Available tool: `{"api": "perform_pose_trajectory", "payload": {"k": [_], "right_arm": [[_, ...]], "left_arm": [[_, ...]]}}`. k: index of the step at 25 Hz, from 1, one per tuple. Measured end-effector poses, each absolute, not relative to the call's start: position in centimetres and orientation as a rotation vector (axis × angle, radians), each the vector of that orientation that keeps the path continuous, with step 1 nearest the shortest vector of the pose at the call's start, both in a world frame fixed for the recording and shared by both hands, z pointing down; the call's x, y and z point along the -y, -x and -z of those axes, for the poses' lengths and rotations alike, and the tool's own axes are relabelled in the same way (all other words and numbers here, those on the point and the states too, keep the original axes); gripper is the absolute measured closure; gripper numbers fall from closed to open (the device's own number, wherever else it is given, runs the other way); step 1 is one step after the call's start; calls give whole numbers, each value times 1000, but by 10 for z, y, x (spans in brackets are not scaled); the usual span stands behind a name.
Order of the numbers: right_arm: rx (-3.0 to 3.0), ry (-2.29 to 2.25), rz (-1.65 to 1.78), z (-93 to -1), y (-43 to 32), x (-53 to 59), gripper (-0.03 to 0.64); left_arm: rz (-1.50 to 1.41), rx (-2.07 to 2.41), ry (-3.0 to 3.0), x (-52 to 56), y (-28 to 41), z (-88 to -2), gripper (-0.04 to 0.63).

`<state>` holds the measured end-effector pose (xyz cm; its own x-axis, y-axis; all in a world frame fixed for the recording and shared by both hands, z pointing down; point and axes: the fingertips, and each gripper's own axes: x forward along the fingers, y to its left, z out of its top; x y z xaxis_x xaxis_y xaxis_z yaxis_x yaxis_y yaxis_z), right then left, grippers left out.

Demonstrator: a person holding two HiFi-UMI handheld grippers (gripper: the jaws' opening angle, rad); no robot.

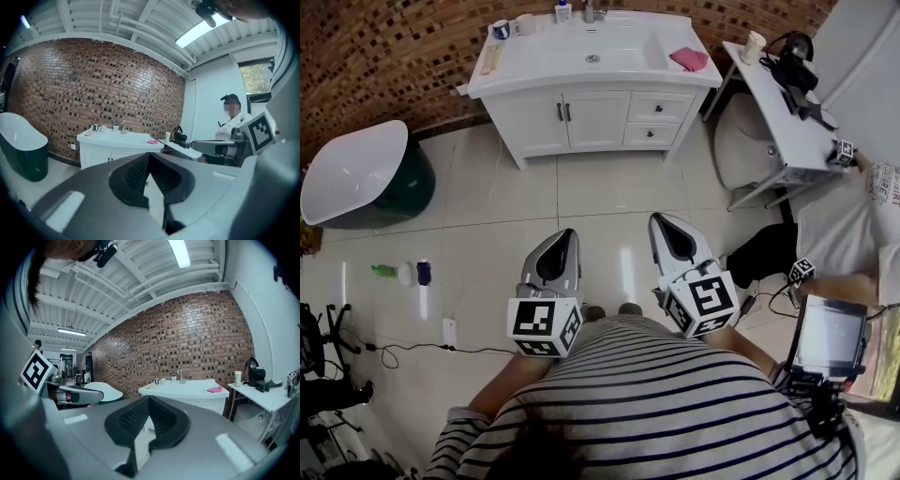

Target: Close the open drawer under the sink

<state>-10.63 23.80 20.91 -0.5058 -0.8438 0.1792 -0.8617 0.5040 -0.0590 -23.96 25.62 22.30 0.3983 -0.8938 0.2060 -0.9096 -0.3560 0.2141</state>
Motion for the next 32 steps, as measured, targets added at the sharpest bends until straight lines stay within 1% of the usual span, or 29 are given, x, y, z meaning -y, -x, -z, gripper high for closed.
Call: {"api": "perform_pose_trajectory", "payload": {"k": [13, 21, 32], "right_arm": [[2654, -1429, -176, -204, 118, -240, 617], [2664, -1411, -179, -205, 104, -237, 617], [2686, -1379, -178, -205, 104, -238, 617]], "left_arm": [[-80, 1611, -2347, -260, 242, -221, 580], [-85, 1624, -2341, -259, 226, -223, 580], [-96, 1635, -2333, -260, 221, -225, 580]]}}
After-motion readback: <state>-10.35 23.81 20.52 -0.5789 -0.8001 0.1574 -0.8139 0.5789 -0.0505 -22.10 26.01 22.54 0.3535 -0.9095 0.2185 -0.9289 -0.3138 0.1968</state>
